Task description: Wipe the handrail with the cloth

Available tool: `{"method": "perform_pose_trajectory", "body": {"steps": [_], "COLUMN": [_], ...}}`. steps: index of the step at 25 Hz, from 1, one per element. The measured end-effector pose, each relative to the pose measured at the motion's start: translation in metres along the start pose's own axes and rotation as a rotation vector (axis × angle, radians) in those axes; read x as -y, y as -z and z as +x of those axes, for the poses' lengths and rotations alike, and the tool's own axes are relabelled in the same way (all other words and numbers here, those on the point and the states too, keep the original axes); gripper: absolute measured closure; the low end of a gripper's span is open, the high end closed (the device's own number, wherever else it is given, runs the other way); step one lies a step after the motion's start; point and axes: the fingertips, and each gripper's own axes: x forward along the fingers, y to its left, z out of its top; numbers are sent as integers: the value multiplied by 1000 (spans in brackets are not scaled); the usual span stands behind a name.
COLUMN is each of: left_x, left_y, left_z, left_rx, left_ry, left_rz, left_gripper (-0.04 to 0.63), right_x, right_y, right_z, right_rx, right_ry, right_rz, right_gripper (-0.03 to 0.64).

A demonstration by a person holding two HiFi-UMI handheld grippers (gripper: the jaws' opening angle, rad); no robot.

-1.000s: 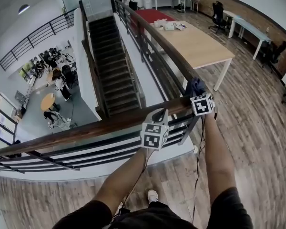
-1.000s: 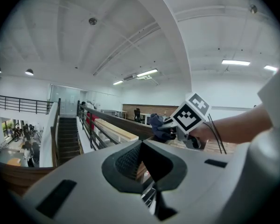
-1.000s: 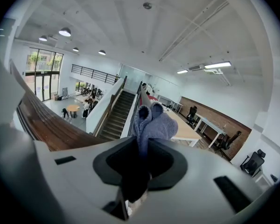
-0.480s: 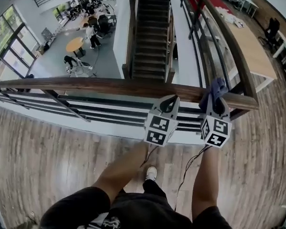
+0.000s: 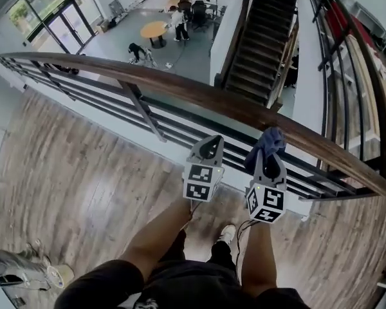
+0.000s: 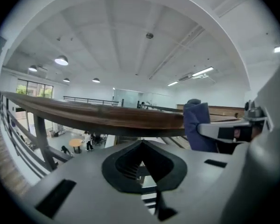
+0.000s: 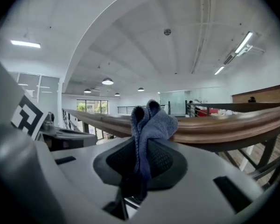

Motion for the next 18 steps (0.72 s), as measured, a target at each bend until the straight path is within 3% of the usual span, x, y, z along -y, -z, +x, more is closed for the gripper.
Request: {"method": "perform_pose_trajectory", "body": {"steps": [7,13,16,18], "left_x": [-187,-305,-353,-383], "left_y": [18,47,50,48], "left_z": [-42,-39,-39,-40], "left_rx": [1,-19,3,16], "left_ry": [-198,-230,-229,-250], "left_rz": [16,-17,-89,-94], "left_gripper": [592,592,592,592], "right_x": [-169,-280,-329,-357], "right_y": [24,59,70,75], "right_z": [117,216,255,280], "right_rx": [-48,-117,-141,-161], "right_ry": [-182,-280,-316,-333], "right_rz": [-51,32,23,16], "right_gripper": [549,549,549,549]}}
